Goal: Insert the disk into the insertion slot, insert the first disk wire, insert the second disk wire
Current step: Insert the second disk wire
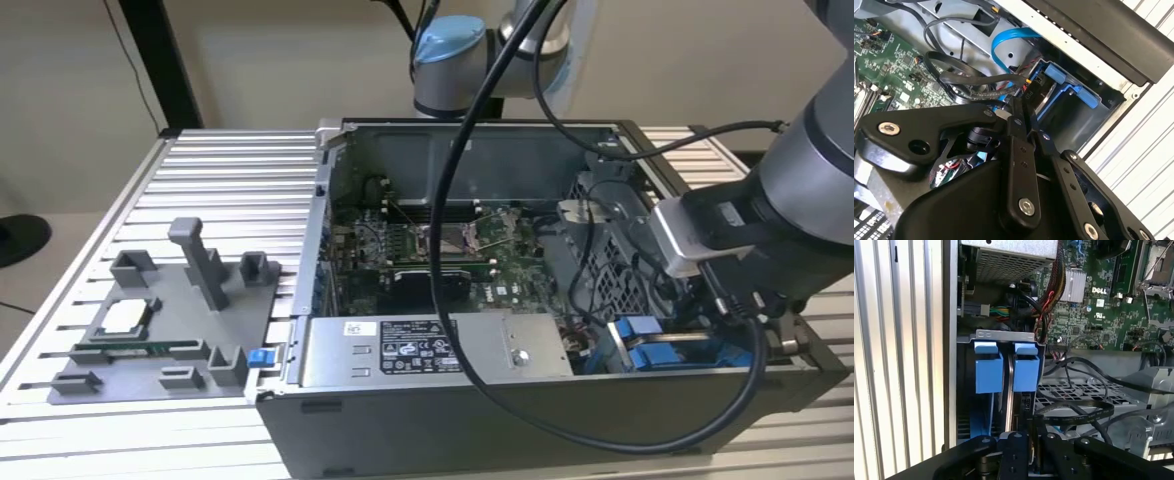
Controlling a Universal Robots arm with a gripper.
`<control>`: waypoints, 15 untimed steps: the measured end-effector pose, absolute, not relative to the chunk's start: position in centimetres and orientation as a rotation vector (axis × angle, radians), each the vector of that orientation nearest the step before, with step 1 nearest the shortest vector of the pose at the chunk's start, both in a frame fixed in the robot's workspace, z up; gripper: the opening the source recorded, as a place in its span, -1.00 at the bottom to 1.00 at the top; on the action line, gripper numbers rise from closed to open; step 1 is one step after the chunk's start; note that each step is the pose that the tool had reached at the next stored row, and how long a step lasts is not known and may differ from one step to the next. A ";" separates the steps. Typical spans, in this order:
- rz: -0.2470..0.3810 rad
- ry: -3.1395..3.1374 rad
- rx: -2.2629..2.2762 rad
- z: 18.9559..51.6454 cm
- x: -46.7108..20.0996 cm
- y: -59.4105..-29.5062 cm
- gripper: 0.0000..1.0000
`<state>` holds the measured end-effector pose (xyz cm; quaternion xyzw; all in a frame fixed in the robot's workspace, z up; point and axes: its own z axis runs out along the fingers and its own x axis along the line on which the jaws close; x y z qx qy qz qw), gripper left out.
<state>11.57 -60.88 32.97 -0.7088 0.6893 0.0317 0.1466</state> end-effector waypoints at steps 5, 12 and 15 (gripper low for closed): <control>0.092 1.983 -2.040 32.9 11.6 -60.9 -1.00; 0.094 1.983 -2.037 33.3 11.6 -60.9 1.00; 0.093 1.985 -2.036 34.6 11.6 -60.9 1.00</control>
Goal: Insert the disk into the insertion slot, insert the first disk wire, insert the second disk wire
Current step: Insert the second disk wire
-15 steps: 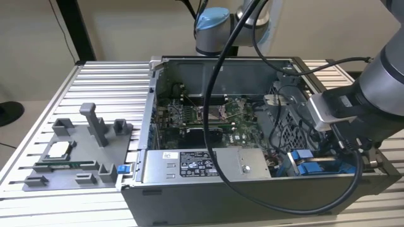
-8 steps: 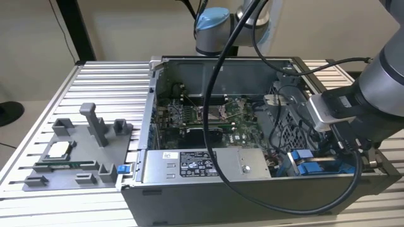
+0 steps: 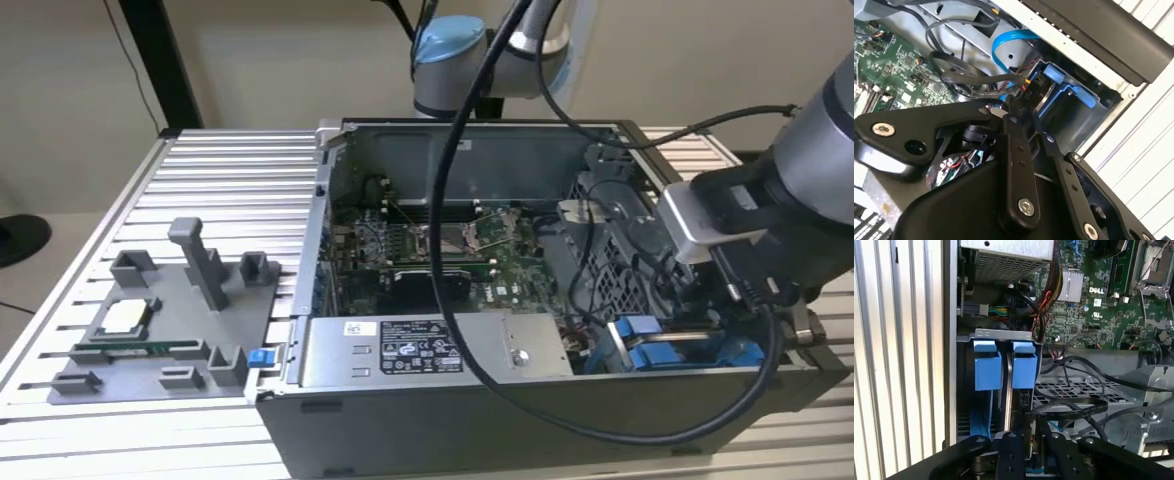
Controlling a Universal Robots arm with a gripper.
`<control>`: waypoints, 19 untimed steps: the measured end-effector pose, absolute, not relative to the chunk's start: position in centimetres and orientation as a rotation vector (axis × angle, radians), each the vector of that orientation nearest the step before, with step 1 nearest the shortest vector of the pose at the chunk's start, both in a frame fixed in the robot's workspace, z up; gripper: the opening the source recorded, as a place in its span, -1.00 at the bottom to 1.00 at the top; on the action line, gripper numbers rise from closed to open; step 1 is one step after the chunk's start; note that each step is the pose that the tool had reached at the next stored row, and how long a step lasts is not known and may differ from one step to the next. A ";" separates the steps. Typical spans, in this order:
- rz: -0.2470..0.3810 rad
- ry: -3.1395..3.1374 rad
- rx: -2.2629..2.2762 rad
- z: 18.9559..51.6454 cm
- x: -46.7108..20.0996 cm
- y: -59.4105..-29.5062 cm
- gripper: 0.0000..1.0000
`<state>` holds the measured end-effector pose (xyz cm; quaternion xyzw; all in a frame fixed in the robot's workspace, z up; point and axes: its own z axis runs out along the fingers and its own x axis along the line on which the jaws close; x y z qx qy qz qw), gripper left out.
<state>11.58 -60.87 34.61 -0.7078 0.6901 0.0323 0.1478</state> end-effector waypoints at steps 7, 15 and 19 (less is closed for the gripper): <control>0.093 1.986 -2.035 37.3 11.6 -60.9 1.00; 0.094 1.985 -2.035 37.3 11.6 -60.9 -1.00; 0.095 1.984 -2.034 37.3 11.6 -60.9 -1.00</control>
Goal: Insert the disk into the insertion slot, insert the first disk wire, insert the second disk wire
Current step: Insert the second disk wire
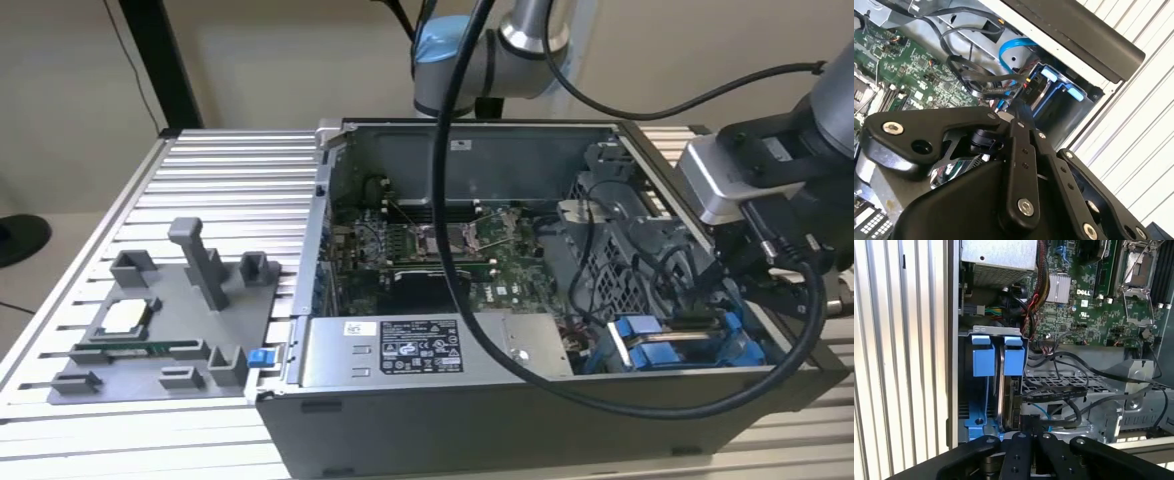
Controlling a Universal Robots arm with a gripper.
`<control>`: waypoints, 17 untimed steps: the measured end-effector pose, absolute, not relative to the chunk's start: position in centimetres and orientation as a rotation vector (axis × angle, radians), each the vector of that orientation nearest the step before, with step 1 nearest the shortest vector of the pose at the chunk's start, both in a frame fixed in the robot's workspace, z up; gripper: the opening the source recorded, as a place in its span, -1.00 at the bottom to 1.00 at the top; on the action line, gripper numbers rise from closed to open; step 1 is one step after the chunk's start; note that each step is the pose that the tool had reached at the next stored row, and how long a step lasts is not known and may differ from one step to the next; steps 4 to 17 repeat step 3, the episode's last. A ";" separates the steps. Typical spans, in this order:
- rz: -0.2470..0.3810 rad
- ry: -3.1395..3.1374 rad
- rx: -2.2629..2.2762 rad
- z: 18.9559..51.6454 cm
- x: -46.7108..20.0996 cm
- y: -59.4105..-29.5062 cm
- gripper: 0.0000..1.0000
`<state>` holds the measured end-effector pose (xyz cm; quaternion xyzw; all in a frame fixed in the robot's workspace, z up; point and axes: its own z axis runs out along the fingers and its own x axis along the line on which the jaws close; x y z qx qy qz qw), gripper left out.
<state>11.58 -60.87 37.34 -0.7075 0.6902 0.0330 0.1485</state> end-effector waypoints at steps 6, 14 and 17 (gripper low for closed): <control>0.096 1.984 -2.034 37.3 11.6 -60.9 -1.00; 0.096 1.984 -2.034 37.3 11.6 -60.9 -1.00; 0.096 1.984 -2.034 37.3 11.6 -60.9 -1.00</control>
